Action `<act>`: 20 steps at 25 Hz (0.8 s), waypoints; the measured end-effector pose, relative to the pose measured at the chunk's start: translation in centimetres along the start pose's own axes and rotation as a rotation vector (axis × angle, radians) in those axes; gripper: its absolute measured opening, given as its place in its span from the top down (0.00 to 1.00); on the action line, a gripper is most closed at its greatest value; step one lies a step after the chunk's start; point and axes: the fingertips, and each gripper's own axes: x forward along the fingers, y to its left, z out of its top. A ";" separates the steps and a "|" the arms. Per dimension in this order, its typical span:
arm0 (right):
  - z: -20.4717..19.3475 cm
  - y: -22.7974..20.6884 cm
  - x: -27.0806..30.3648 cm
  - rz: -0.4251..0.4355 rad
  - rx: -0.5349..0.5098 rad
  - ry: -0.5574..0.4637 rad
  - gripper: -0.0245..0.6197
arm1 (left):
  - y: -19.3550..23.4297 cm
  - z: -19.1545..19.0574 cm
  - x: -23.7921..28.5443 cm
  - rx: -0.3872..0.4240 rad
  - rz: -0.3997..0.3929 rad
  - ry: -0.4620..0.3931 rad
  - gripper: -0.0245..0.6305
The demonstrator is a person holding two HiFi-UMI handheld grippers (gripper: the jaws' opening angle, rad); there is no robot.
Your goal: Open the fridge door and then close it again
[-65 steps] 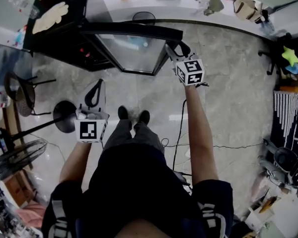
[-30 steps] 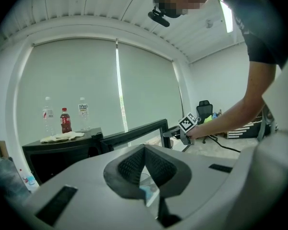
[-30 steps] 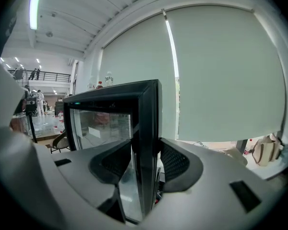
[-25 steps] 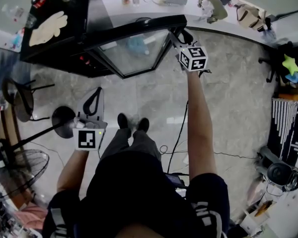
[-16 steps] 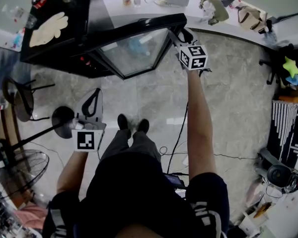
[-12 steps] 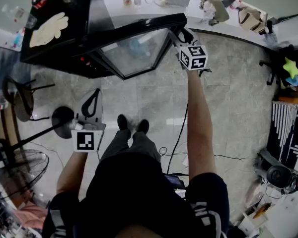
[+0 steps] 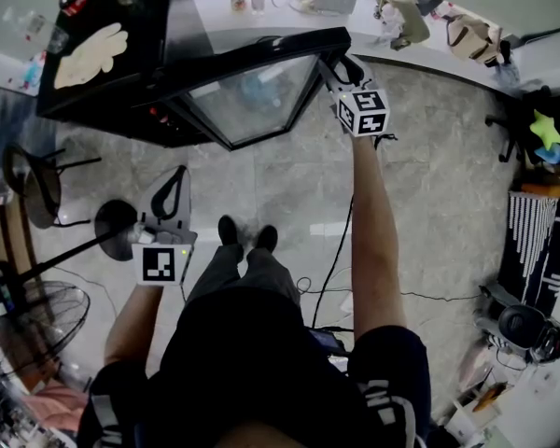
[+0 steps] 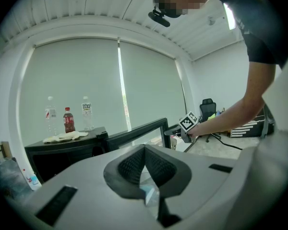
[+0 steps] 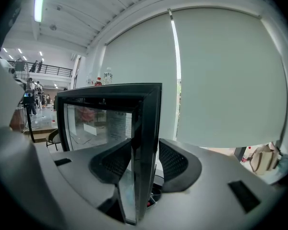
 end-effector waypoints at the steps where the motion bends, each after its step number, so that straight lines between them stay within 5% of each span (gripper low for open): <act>1: 0.0 -0.1 -0.2 -0.005 0.001 -0.002 0.66 | 0.0 0.0 0.0 0.004 -0.002 0.001 0.93; 20: 2.1 3.3 -7.5 -0.071 -0.008 -0.073 0.89 | -0.3 0.6 0.2 0.011 -0.016 -0.021 0.93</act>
